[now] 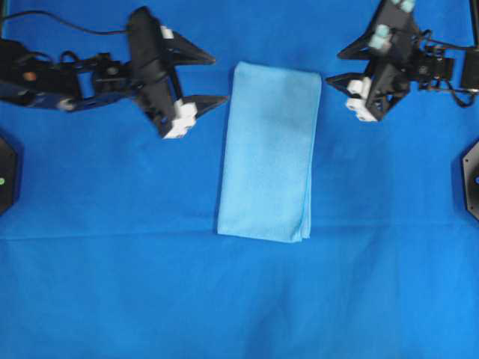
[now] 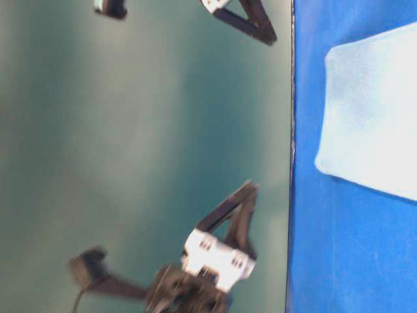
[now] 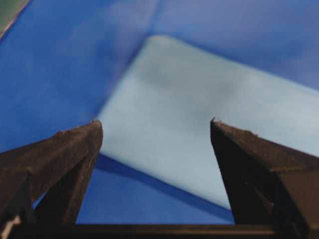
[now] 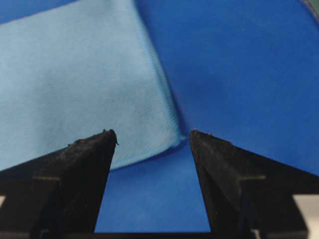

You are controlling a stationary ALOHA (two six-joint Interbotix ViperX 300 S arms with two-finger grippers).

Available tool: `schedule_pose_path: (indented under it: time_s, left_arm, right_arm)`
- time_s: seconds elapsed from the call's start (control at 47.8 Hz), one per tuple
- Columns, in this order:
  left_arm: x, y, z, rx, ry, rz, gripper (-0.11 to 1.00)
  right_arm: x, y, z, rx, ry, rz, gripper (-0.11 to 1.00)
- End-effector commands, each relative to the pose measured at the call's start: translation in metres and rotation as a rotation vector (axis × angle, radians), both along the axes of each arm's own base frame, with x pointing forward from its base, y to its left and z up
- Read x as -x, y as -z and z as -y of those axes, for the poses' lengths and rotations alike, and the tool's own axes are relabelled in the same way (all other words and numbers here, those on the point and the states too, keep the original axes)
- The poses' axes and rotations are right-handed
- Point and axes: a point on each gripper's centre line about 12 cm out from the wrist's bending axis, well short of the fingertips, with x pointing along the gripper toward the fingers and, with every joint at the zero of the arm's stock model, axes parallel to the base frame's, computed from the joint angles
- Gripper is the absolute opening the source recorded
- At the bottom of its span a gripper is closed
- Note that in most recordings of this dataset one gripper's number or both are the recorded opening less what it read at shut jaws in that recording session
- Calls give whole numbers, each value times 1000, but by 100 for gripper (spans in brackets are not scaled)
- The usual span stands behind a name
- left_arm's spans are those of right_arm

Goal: Fold the light blue towel.
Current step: 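Grasp the top corners of the vertical strip with both grippers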

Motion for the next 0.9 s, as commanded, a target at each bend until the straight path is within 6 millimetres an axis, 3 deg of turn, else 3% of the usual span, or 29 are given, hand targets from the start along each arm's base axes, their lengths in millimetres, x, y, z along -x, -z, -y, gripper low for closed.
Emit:
schedule_pose_path:
  time_s: [0.0, 0.272, 0.46, 0.649, 0.753, 0.879]
  left_arm:
    - [-12, -2, -16, -8, -29, 18, 83]
    - [-31, 45, -49, 21, -85, -59, 83]
    - [-43, 74, -57, 38, -90, -104, 83]
    - [-42, 83, -59, 44, -95, -121, 82]
    - [-39, 86, -59, 50, -96, -137, 74]
    - [-34, 90, -56, 60, -94, -161, 47]
  right_arm:
    - [-13, 0, 13, 11, 8, -11, 63]
    - [-31, 37, 36, -25, 23, -103, 63]
    - [-33, 56, 41, -50, 29, -149, 63]
    - [-31, 67, 44, -66, 39, -174, 63]
    - [-31, 70, 45, -66, 38, -183, 60]
    - [-32, 70, 45, -53, 16, -176, 41]
